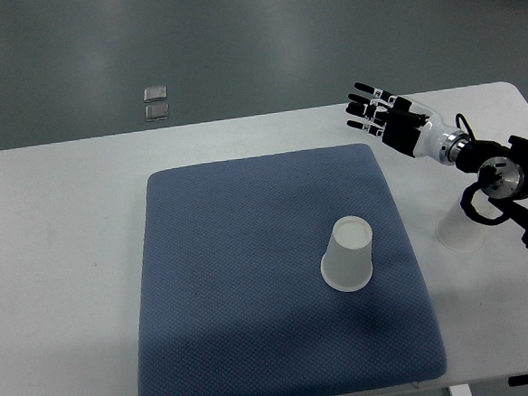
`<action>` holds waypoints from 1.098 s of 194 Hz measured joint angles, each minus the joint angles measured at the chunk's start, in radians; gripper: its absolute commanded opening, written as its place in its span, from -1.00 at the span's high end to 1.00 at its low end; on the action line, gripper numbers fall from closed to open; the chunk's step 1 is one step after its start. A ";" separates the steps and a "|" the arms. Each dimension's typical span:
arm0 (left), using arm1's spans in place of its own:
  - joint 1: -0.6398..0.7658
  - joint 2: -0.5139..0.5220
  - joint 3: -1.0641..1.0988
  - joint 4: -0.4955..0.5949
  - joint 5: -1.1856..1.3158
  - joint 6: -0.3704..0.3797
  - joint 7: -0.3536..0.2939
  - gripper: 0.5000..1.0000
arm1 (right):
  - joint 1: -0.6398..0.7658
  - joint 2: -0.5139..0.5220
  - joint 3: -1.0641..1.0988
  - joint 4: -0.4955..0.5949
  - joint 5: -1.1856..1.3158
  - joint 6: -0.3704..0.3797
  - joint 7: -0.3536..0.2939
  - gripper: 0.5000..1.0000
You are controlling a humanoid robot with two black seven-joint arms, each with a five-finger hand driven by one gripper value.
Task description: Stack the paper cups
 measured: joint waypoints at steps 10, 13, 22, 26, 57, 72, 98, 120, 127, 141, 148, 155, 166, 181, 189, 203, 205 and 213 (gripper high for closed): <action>0.000 0.000 0.000 0.000 0.000 0.000 0.000 -1.00 | 0.006 -0.022 0.000 -0.005 -0.005 -0.002 0.000 -0.69; 0.000 0.000 0.001 0.000 0.000 0.000 0.000 -1.00 | 0.007 -0.026 0.000 -0.007 -0.005 -0.003 0.000 -0.69; 0.000 0.000 0.001 0.000 0.000 0.000 0.000 -1.00 | 0.011 -0.033 0.000 -0.017 -0.007 -0.004 0.000 -0.69; 0.000 0.000 0.001 0.000 0.000 0.000 0.000 -1.00 | 0.014 -0.035 0.000 -0.022 -0.007 -0.003 0.000 -0.69; 0.000 0.000 0.001 0.000 0.000 0.000 0.000 -1.00 | 0.023 -0.063 -0.003 -0.053 -0.010 0.077 -0.001 -0.69; 0.000 0.000 0.001 0.000 0.000 0.000 0.000 -1.00 | 0.024 -0.080 -0.005 -0.055 -0.036 0.110 -0.001 -0.69; 0.000 0.000 0.001 0.000 0.000 0.000 0.000 -1.00 | 0.035 -0.138 -0.006 -0.058 -0.223 0.132 0.044 -0.69; 0.000 0.000 0.001 0.000 0.000 0.000 0.000 -1.00 | 0.054 -0.169 -0.006 -0.057 -0.418 0.135 0.150 -0.68; 0.000 0.000 0.001 0.000 0.000 0.000 0.000 -1.00 | 0.057 -0.177 -0.006 -0.057 -0.475 0.135 0.177 -0.68; 0.000 0.000 0.001 0.000 0.000 0.000 0.000 -1.00 | 0.060 -0.192 -0.013 -0.052 -0.589 0.138 0.212 -0.68; 0.000 0.000 0.001 0.000 0.000 0.000 0.000 -1.00 | 0.062 -0.203 -0.025 -0.049 -0.654 0.141 0.222 -0.68; 0.000 0.000 0.001 0.000 0.000 0.000 0.000 -1.00 | 0.064 -0.218 -0.045 -0.046 -0.714 0.146 0.227 -0.68; 0.000 0.000 0.001 0.000 0.000 0.000 0.000 -1.00 | 0.072 -0.247 -0.087 -0.041 -0.809 0.150 0.233 -0.68; 0.000 0.000 0.001 0.000 0.000 0.000 0.000 -1.00 | 0.096 -0.291 -0.157 -0.029 -0.928 0.152 0.265 -0.67; 0.000 0.000 0.001 0.000 0.000 0.000 0.000 -1.00 | 0.109 -0.312 -0.191 -0.021 -0.970 0.151 0.292 -0.67; 0.000 0.000 0.001 0.000 0.000 0.000 0.000 -1.00 | 0.123 -0.350 -0.247 0.001 -1.020 0.147 0.337 -0.68; 0.000 0.000 0.001 0.000 0.000 0.000 0.000 -1.00 | 0.124 -0.355 -0.255 0.005 -1.025 0.147 0.341 -0.68; 0.000 0.000 0.001 0.000 0.000 0.000 0.000 -1.00 | 0.130 -0.379 -0.288 0.024 -1.046 0.145 0.358 -0.68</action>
